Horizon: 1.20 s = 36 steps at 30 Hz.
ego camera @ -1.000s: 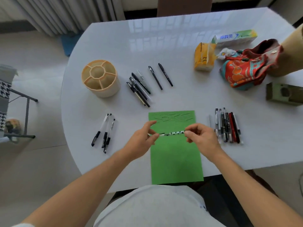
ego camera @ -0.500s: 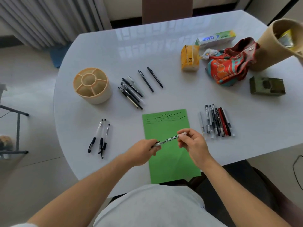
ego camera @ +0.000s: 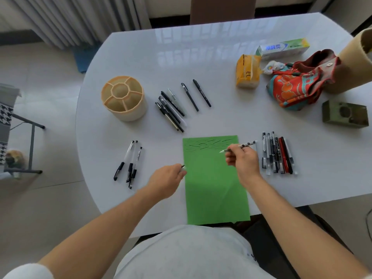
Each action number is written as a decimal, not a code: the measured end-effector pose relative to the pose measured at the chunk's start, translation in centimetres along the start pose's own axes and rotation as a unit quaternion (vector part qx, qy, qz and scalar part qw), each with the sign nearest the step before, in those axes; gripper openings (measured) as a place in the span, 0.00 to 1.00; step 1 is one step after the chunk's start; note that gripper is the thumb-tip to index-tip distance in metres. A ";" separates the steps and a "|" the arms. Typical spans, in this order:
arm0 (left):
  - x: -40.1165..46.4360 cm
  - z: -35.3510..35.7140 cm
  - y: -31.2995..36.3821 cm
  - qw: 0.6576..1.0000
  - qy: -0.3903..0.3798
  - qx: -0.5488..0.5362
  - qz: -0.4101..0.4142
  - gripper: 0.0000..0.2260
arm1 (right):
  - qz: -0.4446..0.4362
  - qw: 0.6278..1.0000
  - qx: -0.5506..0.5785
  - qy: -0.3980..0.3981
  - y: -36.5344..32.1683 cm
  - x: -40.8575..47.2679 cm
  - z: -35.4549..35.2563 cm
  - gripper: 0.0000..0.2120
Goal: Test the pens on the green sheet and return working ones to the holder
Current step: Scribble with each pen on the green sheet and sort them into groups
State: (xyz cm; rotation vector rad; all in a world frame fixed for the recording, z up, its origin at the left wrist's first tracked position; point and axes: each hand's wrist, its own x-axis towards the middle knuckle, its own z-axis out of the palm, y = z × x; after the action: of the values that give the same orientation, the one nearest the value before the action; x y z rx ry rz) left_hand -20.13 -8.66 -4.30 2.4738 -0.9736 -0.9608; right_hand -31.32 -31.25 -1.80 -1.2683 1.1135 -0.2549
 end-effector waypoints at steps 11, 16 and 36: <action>3.0 1.9 -0.2 0.983 0.008 0.090 0.161 0.16 | -0.122 0.964 -0.232 -0.034 2.0 3.9 5.6 0.07; 3.2 2.1 -0.7 0.984 0.007 0.089 0.154 0.16 | -0.181 0.939 -0.292 -0.029 2.5 4.4 6.6 0.09; 3.1 1.2 0.7 0.992 0.024 0.009 0.122 0.14 | -0.046 0.994 -0.062 -0.074 1.8 0.0 -0.2 0.03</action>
State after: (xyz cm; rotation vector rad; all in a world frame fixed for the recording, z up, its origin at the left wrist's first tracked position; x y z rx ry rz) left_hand -19.67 -11.34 -6.30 2.3109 -1.2386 -0.8114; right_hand -32.25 -30.73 -3.33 -1.4268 0.9583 -0.1595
